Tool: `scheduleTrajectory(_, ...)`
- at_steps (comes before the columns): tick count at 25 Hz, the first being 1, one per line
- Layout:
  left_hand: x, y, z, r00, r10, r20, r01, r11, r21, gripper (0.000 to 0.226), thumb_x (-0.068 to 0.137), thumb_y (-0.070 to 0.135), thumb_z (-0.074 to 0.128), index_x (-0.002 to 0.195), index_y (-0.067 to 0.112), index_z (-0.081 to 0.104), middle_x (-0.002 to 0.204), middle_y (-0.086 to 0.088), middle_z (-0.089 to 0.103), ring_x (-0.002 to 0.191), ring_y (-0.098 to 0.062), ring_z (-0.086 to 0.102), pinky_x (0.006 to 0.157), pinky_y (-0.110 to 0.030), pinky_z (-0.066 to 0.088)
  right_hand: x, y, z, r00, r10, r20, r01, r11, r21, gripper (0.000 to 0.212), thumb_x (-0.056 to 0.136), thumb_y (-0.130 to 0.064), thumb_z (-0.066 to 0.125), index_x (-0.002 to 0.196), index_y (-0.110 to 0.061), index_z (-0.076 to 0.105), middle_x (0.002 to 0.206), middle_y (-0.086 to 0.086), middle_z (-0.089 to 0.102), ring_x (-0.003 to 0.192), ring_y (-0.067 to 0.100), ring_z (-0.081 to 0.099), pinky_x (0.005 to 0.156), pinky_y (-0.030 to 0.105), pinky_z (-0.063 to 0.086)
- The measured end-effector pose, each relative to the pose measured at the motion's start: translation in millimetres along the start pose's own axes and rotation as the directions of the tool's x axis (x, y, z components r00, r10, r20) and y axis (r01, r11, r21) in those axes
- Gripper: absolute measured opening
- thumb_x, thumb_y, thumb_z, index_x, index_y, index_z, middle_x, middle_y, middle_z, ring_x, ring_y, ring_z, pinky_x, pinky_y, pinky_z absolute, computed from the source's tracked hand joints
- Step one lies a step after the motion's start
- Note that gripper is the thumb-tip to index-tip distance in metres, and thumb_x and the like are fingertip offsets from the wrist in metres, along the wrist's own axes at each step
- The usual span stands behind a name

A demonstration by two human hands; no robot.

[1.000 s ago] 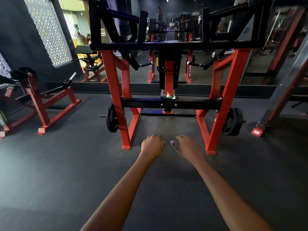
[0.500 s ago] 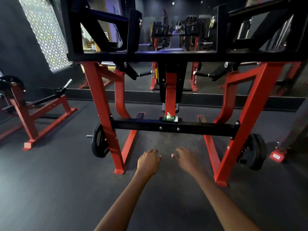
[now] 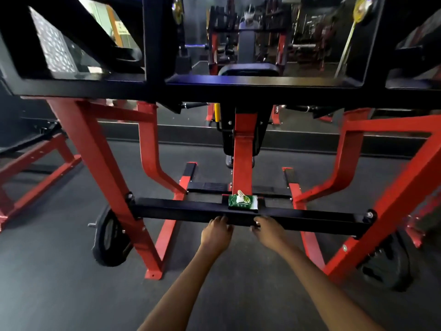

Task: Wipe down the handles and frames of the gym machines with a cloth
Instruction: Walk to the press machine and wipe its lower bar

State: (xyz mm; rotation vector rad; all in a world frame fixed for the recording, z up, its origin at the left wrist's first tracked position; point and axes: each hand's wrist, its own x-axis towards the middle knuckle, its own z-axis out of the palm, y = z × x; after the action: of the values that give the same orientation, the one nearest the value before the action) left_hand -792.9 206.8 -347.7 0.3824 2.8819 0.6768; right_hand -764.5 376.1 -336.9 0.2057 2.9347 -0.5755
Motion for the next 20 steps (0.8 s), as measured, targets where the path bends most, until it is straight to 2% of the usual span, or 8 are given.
scheduleTrajectory(5,96,-26,33,0.997,-0.069,0.022,0.071,0.990,-0.120,0.023,0.095,0.025,0.049,0.108,0.009,0.058,0.113,-0.010,0.061,0.108,-0.031,0.057,0.083,-0.040,0.048,112,28,8,0.998,0.040,0.053,-0.043,0.997,0.065,0.029,0.092,-0.024,0.052,0.113,-0.005,0.059,0.118,0.017,0.060,0.108,0.031,0.056,0.084,0.034,0.043)
scheduleTrajectory(9,156,-33,63,0.992,-0.100,0.079,0.109,0.986,-0.122,0.041,0.096,0.023,0.050,0.131,0.003,0.046,0.137,-0.013,0.047,0.129,-0.029,0.042,0.102,-0.037,0.035,199,42,17,0.992,-0.015,0.128,0.005,0.997,0.082,0.033,0.090,-0.009,0.051,0.123,-0.009,0.056,0.124,0.016,0.059,0.110,0.031,0.057,0.086,0.034,0.045)
scheduleTrajectory(11,185,-33,82,0.991,-0.062,0.120,0.075,0.992,-0.099,0.054,0.096,0.022,0.049,0.143,0.003,0.033,0.153,-0.014,0.030,0.142,-0.028,0.025,0.114,-0.034,0.025,237,46,27,0.987,-0.050,0.150,0.035,0.995,0.098,0.047,0.089,-0.004,0.051,0.135,-0.011,0.047,0.136,0.013,0.050,0.121,0.027,0.051,0.098,0.031,0.040)
scheduleTrajectory(14,224,-40,108,0.992,-0.035,0.123,0.039,0.999,-0.026,0.064,0.097,0.022,0.046,0.151,0.005,0.016,0.160,-0.009,0.011,0.148,-0.023,0.007,0.119,-0.034,0.017,280,51,48,0.949,-0.175,0.261,0.142,0.980,0.141,0.055,0.088,-0.003,0.055,0.140,-0.013,0.042,0.141,0.006,0.044,0.127,0.020,0.044,0.104,0.026,0.033)
scheduleTrajectory(15,234,-43,116,0.992,-0.038,0.124,0.039,0.999,-0.003,0.065,0.097,0.023,0.044,0.152,0.006,0.013,0.161,-0.008,0.007,0.148,-0.022,0.004,0.119,-0.035,0.016,290,53,54,0.938,-0.199,0.285,0.157,0.974,0.162,0.047,0.089,-0.006,0.054,0.135,-0.013,0.048,0.134,0.004,0.050,0.118,0.019,0.049,0.099,0.027,0.038)
scheduleTrajectory(17,245,-49,130,0.991,-0.024,0.130,0.020,0.999,0.038,0.067,0.099,0.026,0.040,0.153,0.007,0.007,0.162,-0.006,0.000,0.149,-0.020,-0.003,0.120,-0.035,0.011,299,54,64,0.951,-0.177,0.254,0.131,0.973,0.189,0.024,0.090,-0.015,0.052,0.108,-0.007,0.065,0.105,0.003,0.058,0.093,0.018,0.056,0.084,0.032,0.045)
scheduleTrajectory(19,250,-54,144,0.991,0.006,0.132,-0.012,0.999,0.042,0.066,0.099,0.032,0.034,0.153,0.009,0.005,0.162,-0.004,-0.001,0.149,-0.019,-0.004,0.120,-0.036,0.011,306,58,70,0.977,-0.125,0.172,0.091,0.977,0.192,0.029,0.091,-0.028,0.054,0.082,-0.002,0.064,0.084,0.003,0.053,0.076,0.019,0.053,0.073,0.034,0.042)
scheduleTrajectory(20,250,-56,150,0.992,0.017,0.126,-0.023,0.999,0.040,0.066,0.097,0.037,0.027,0.154,0.011,0.007,0.162,-0.003,0.001,0.149,-0.018,-0.002,0.120,-0.037,0.013,308,61,71,0.984,-0.104,0.147,0.082,0.985,0.149,0.031,0.090,-0.032,0.058,0.078,-0.003,0.062,0.082,0.005,0.054,0.075,0.020,0.053,0.071,0.034,0.041)
